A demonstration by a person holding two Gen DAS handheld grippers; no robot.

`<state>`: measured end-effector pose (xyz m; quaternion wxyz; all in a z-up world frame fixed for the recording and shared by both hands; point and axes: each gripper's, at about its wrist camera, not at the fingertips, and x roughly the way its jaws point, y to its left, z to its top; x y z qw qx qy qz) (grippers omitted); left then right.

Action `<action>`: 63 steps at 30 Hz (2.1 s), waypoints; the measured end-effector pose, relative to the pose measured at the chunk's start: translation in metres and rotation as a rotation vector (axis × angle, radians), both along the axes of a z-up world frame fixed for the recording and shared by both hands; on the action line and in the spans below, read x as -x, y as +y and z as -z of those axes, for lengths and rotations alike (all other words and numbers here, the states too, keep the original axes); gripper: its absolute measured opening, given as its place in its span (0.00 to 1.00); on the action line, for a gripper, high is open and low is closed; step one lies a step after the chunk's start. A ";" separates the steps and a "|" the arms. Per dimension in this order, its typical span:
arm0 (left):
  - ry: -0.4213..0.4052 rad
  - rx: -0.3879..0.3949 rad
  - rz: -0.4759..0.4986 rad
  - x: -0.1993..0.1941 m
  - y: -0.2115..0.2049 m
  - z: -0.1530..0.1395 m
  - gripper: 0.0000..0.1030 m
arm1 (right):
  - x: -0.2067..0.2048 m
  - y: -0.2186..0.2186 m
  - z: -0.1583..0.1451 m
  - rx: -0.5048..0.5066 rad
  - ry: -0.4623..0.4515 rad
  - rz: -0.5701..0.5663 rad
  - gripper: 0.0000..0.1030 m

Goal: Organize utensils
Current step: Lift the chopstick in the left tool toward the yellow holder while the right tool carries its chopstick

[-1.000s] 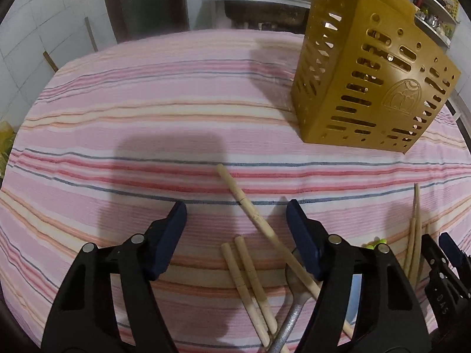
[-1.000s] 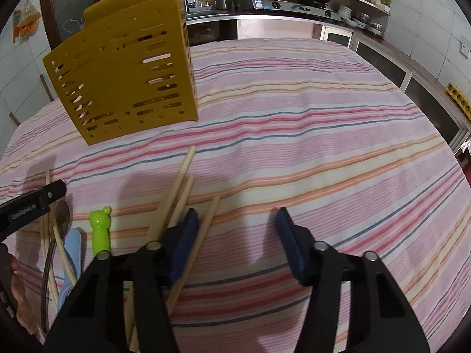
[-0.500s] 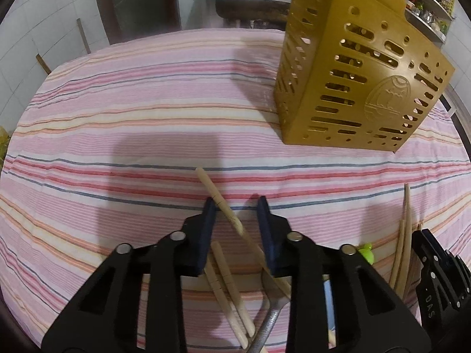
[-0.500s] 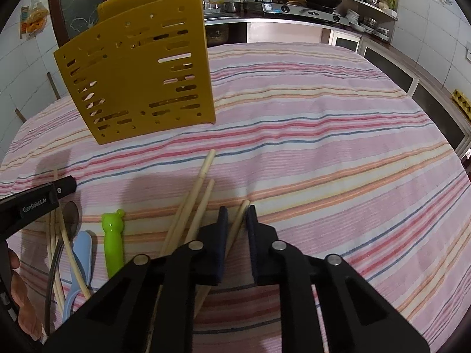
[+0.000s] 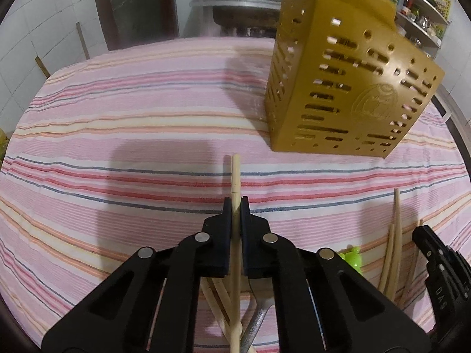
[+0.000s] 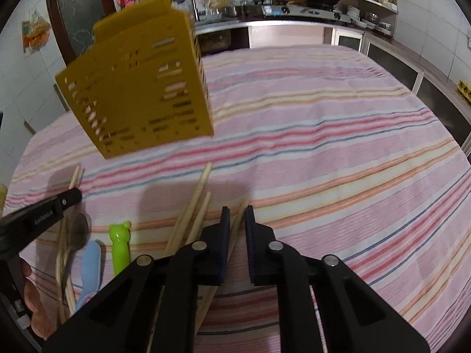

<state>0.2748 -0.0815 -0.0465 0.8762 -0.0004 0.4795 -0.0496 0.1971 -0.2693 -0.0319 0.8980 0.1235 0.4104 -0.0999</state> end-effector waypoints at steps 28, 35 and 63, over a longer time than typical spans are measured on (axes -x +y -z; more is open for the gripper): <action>-0.505 0.043 0.015 0.119 0.055 -0.106 0.05 | 0.065 -0.001 -0.088 0.101 -0.421 -0.067 0.06; -0.559 0.030 0.009 0.137 0.057 -0.113 0.04 | 0.081 -0.001 -0.095 0.116 -0.485 -0.069 0.06; -0.743 0.132 0.052 0.030 -0.010 -0.234 0.04 | -0.006 -0.024 -0.224 0.129 -0.735 -0.051 0.05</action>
